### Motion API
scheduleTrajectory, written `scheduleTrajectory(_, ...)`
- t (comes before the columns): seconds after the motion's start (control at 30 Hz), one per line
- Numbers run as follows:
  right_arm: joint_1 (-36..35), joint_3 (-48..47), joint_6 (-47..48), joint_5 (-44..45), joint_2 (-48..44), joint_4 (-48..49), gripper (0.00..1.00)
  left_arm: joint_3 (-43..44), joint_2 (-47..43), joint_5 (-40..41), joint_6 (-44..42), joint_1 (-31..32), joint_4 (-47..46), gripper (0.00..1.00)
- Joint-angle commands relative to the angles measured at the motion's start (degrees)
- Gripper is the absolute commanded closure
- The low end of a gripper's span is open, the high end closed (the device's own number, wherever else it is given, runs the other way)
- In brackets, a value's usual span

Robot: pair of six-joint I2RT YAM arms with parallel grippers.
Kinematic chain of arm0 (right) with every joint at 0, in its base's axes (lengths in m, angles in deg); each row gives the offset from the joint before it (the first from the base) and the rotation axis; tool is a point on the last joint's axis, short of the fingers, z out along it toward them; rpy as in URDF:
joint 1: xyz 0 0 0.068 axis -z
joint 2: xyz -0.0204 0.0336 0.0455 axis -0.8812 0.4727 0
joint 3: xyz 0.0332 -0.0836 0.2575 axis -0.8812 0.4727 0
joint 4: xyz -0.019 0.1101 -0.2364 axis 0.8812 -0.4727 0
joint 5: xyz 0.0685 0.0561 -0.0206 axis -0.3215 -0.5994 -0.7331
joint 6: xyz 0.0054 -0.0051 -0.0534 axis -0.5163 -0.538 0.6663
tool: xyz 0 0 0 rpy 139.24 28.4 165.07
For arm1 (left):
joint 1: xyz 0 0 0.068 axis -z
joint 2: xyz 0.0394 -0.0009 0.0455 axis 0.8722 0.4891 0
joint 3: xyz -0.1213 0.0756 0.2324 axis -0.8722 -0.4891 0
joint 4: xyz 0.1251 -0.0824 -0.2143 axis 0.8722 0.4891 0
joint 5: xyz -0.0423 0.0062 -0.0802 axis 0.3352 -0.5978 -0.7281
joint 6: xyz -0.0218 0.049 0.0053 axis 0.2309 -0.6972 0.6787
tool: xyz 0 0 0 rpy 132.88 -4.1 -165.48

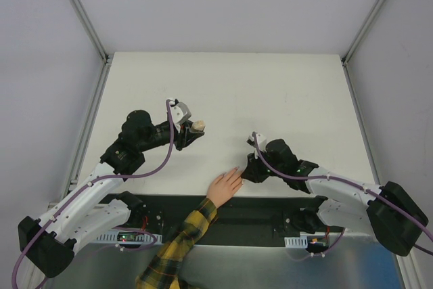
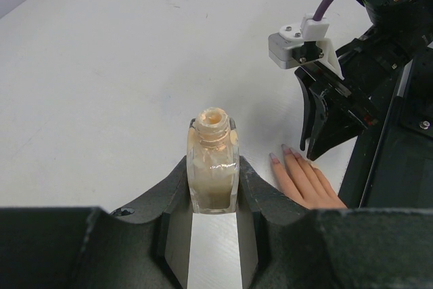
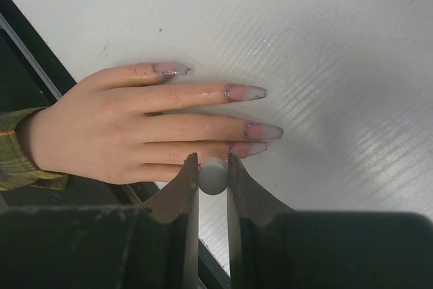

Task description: Paint the nails

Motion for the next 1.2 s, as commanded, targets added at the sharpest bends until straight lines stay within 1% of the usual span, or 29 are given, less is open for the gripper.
scheduleTrajectory(0.0, -0.12, -0.53, -0.63, 2.34, -0.39, 2.47, 1.0, 0.86, -0.18, -0.98, 0.4, -0.54, -2.62, 1.0)
scheduleTrajectory(0.37, 0.41, -0.27, -1.07, 4.36, -0.65, 2.03, 1.0, 0.86, -0.09, -1.16, 0.4, -0.54, -2.62, 1.0)
scheduleTrajectory(0.53, 0.76, 0.08, -0.99, 5.94, -3.63, 0.54, 1.0, 0.86, -0.09, -1.16, 0.58, -0.54, -2.62, 1.0)
scheduleTrajectory(0.67, 0.67, 0.34, -0.63, 7.35, -7.59, -3.41, 1.0, 0.86, -0.01, -1.24, 0.66, -0.54, -2.62, 1.0)
scheduleTrajectory(0.8, 0.67, -0.27, -0.63, 3.41, -9.18, -5.62, 1.0, 0.86, -0.09, -1.24, 0.58, -0.54, -2.62, 1.0)
scheduleTrajectory(0.9, 0.58, 0.17, -0.37, 0.33, -8.83, -4.92, 1.0, 0.86, -0.18, -1.33, 0.66, -0.54, -2.62, 1.0)
scheduleTrajectory(1.17, 0.49, -0.71, 0.16, -3.55, -2.5, -0.79, 1.0, 0.86, -0.44, -1.16, 0.49, -0.63, -2.62, 1.0)
